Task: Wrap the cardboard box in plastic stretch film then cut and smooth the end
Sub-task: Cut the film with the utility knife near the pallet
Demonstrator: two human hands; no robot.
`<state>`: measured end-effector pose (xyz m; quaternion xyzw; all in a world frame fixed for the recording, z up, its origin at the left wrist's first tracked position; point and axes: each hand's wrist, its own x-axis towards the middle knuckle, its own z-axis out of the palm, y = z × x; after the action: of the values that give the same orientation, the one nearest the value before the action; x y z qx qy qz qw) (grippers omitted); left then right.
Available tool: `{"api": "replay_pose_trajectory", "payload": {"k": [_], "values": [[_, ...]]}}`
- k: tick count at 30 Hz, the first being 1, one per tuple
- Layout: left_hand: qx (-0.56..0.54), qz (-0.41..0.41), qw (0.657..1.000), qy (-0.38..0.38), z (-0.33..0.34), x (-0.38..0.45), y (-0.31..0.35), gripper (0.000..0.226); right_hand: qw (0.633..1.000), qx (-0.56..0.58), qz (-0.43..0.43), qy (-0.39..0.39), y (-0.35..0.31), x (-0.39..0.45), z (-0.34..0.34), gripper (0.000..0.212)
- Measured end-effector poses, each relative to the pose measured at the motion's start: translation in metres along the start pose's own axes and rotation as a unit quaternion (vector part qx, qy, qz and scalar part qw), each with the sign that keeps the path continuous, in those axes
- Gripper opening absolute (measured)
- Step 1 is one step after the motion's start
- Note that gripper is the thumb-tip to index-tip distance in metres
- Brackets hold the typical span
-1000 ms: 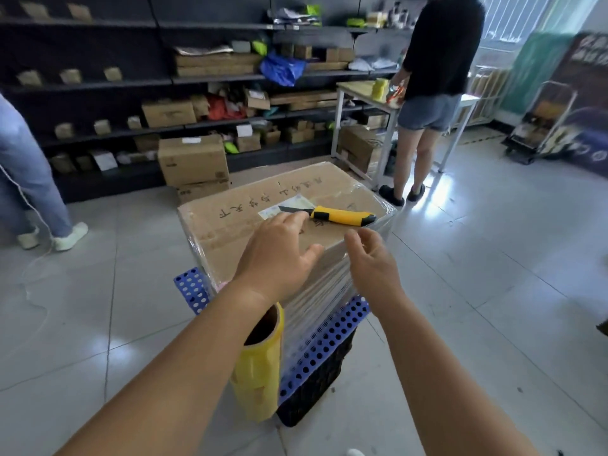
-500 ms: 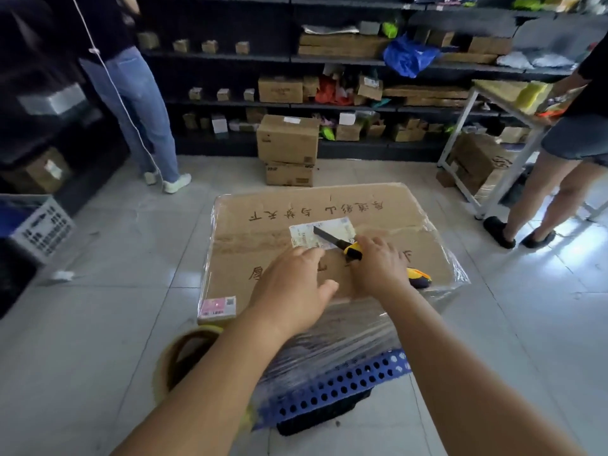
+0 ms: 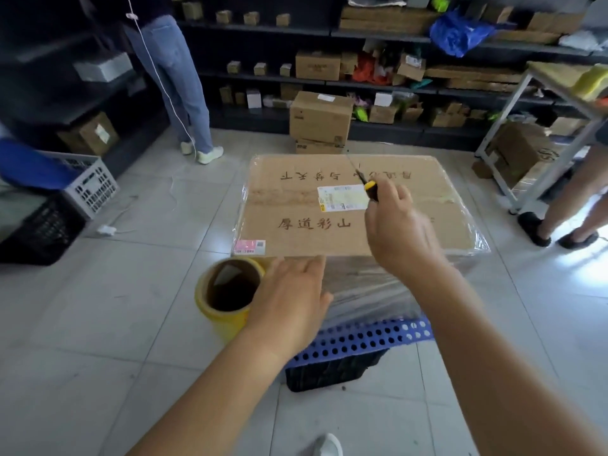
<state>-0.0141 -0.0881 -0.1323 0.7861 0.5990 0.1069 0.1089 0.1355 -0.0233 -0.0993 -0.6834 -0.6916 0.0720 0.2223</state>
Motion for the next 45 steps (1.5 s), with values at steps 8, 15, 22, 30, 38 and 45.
{"api": "replay_pose_trajectory", "payload": {"k": [8, 15, 22, 30, 38, 45], "values": [[0.101, -0.024, 0.995, -0.001, 0.041, -0.037, -0.016, 0.055, 0.985, 0.049, 0.044, -0.158, -0.003, -0.125, 0.043, 0.016], [0.120, -0.032, 0.992, 0.034, 0.056, -0.039, -0.025, 0.061, 0.981, 0.017, 0.040, -0.190, 0.007, -0.157, 0.067, 0.022], [0.155, -0.068, 0.985, 0.033, 0.061, -0.037, -0.022, 0.021, 0.963, -0.029, 0.024, -0.267, 0.007, -0.152, 0.101, 0.022], [0.201, -0.090, 0.974, 0.050, 0.073, -0.030, -0.029, 0.015, 0.946, 0.020, 0.071, -0.315, 0.017, -0.158, 0.134, 0.019], [0.241, -0.037, 0.967, 0.078, 0.079, -0.041, -0.028, 0.035, 0.945, 0.056, 0.090, -0.310, 0.027, -0.160, 0.152, 0.024], [0.163, -0.058, 0.985, 0.011, 0.113, -0.050, -0.007, 0.053, 0.948, 0.097, 0.090, -0.289, 0.039, -0.163, 0.149, 0.025]]}}
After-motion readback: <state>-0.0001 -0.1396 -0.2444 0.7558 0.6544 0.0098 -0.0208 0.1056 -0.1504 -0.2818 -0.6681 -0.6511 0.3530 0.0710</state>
